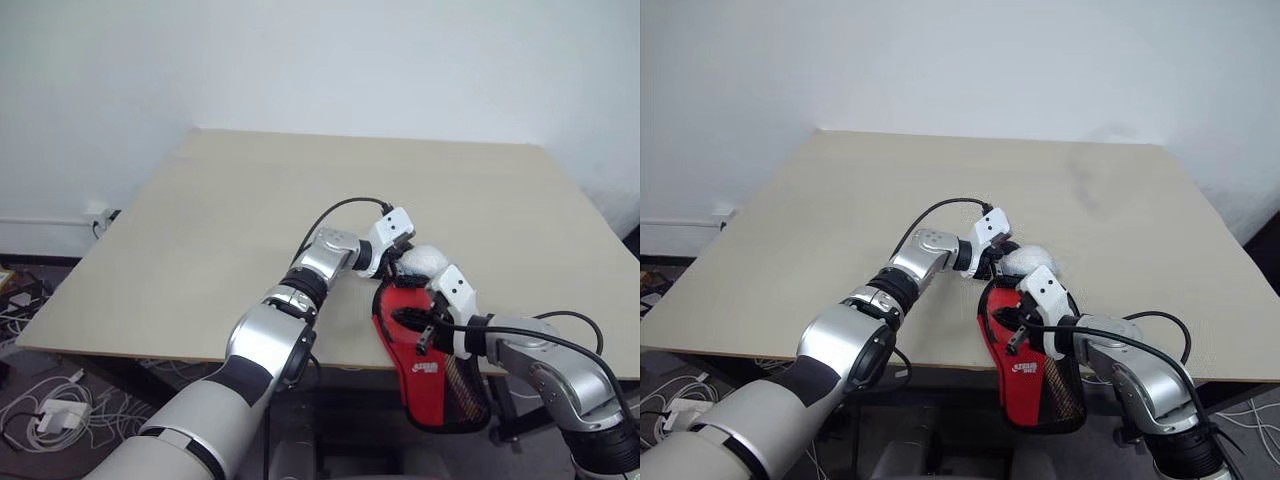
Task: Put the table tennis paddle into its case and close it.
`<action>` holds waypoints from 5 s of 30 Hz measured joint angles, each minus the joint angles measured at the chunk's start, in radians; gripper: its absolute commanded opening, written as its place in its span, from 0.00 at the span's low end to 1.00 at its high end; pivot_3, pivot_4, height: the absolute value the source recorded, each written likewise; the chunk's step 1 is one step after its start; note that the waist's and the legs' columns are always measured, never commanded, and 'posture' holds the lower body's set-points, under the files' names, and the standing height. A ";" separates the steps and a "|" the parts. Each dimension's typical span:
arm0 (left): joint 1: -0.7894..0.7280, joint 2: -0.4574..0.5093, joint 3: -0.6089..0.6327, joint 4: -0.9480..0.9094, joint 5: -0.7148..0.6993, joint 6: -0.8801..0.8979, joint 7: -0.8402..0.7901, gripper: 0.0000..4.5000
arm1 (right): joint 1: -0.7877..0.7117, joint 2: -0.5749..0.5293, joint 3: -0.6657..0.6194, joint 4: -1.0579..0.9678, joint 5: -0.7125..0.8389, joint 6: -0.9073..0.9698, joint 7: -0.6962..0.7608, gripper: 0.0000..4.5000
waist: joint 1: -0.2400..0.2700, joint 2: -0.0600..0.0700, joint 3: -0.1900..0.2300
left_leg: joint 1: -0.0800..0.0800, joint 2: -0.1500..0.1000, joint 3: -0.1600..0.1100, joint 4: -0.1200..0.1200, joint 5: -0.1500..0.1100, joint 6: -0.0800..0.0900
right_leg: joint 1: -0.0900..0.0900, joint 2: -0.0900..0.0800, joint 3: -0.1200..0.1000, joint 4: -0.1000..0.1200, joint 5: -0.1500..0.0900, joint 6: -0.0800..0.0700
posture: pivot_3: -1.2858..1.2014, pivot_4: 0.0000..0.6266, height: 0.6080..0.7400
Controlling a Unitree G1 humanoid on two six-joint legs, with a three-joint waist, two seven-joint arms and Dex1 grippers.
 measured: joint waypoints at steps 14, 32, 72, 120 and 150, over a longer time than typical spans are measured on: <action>0.063 0.189 -0.004 -0.179 -0.040 0.047 -0.216 1.00 | -0.059 0.020 -0.195 0.025 0.089 -0.018 -0.015 0.00 | -0.001 0.000 0.000 | 0.000 0.000 0.000 0.000 0.000 0.000 | 0.000 0.000 0.000 0.000 0.001 -0.002 | 0.52 0.00 1.00; 0.464 0.221 -0.242 -0.972 -0.120 0.489 -0.232 1.00 | -0.225 0.083 -0.194 0.267 0.007 -0.020 -0.171 0.58 | -0.006 0.001 -0.001 | 0.001 0.000 0.000 0.001 0.001 0.001 | 0.001 0.000 0.001 0.003 0.003 -0.004 | 0.52 0.00 1.00; 0.533 0.166 -0.376 -0.988 -0.079 0.578 0.123 1.00 | -0.385 0.113 -0.090 0.562 -0.023 0.122 -0.111 0.50 | -0.006 0.004 -0.002 | 0.002 0.000 0.001 0.002 0.000 0.001 | 0.001 0.000 0.001 0.003 0.003 -0.005 | 0.52 0.00 1.00; 0.506 0.128 -0.391 -0.988 -0.119 0.704 0.152 1.00 | 0.006 -0.515 -0.144 0.328 -0.073 -0.007 0.248 0.08 | 0.006 0.010 -0.006 | 0.002 -0.001 0.000 0.009 -0.004 0.004 | 0.006 -0.001 0.001 0.000 -0.002 0.002 | 0.52 0.00 1.00; 0.504 0.094 -0.393 -0.966 -0.151 0.729 0.145 1.00 | 0.717 -0.586 -0.438 0.079 -0.111 -0.564 0.661 0.08 | 0.017 0.008 -0.008 | 0.004 -0.017 -0.002 0.016 -0.016 0.014 | 0.018 -0.018 -0.002 -0.003 -0.011 0.016 | 0.52 0.00 1.00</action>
